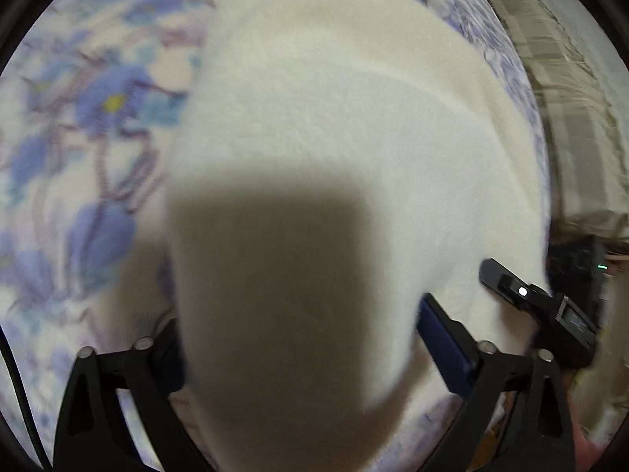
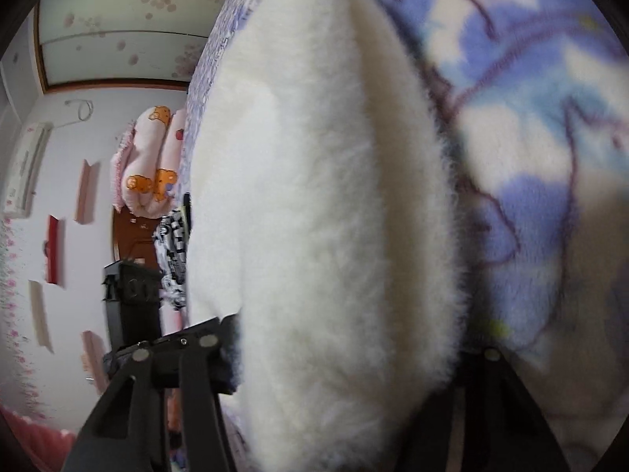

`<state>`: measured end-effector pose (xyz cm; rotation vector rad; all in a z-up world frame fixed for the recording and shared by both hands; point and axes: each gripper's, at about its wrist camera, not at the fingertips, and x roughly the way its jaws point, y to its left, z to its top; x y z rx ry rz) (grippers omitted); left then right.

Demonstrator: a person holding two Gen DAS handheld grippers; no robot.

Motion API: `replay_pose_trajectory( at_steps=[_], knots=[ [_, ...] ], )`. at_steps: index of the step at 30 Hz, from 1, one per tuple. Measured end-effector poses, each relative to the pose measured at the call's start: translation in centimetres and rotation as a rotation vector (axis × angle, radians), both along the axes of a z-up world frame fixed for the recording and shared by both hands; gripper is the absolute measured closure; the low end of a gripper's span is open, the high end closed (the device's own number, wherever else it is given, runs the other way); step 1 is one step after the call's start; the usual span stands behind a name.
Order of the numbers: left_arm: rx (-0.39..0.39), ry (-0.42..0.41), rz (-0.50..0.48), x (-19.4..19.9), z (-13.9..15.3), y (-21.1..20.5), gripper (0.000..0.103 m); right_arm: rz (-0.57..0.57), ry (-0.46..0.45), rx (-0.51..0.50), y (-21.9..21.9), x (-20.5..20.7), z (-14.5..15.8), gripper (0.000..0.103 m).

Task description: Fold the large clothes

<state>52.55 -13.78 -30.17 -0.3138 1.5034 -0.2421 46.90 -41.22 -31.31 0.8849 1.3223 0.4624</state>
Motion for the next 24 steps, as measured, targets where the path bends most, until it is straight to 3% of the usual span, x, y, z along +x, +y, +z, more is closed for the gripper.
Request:
replay_pose_trajectory(
  at_steps=[3, 5, 11, 15, 19, 22, 24],
  knots=[
    [0.082, -0.065, 0.062, -1.9, 1.9, -0.7, 0.024, -0.002, -0.04, -0.074, 0.8, -0.5, 1.9, 0.059],
    [0.103, -0.067, 0.096, -3.1, 2.8, -0.9, 0.031, 0.007, -0.066, -0.113, 1.6, -0.9, 3.4, 0.061],
    [0.122, 0.004, 0.128, -9.4, 6.8, 0.5, 0.037, 0.06, -0.049, -0.204, 3.0, -4.0, 7.0, 0.063],
    [0.148, 0.064, 0.11, -14.6, 11.5, 1.9, 0.039, 0.098, 0.021, -0.247, 4.5, -8.3, 10.7, 0.063],
    [0.207, 0.07, 0.094, -19.9, 17.0, 5.8, 0.041, 0.141, 0.077, -0.288, 7.6, -13.2, 14.5, 0.065],
    [0.192, 0.07, 0.118, -22.0, 20.4, 9.8, 0.042, 0.179, 0.132, -0.281, 10.7, -15.1, 16.8, 0.065],
    [0.174, 0.052, 0.147, -23.2, 22.7, 13.1, 0.042, 0.218, 0.122, -0.292, 12.8, -15.7, 18.7, 0.065]
  ],
)
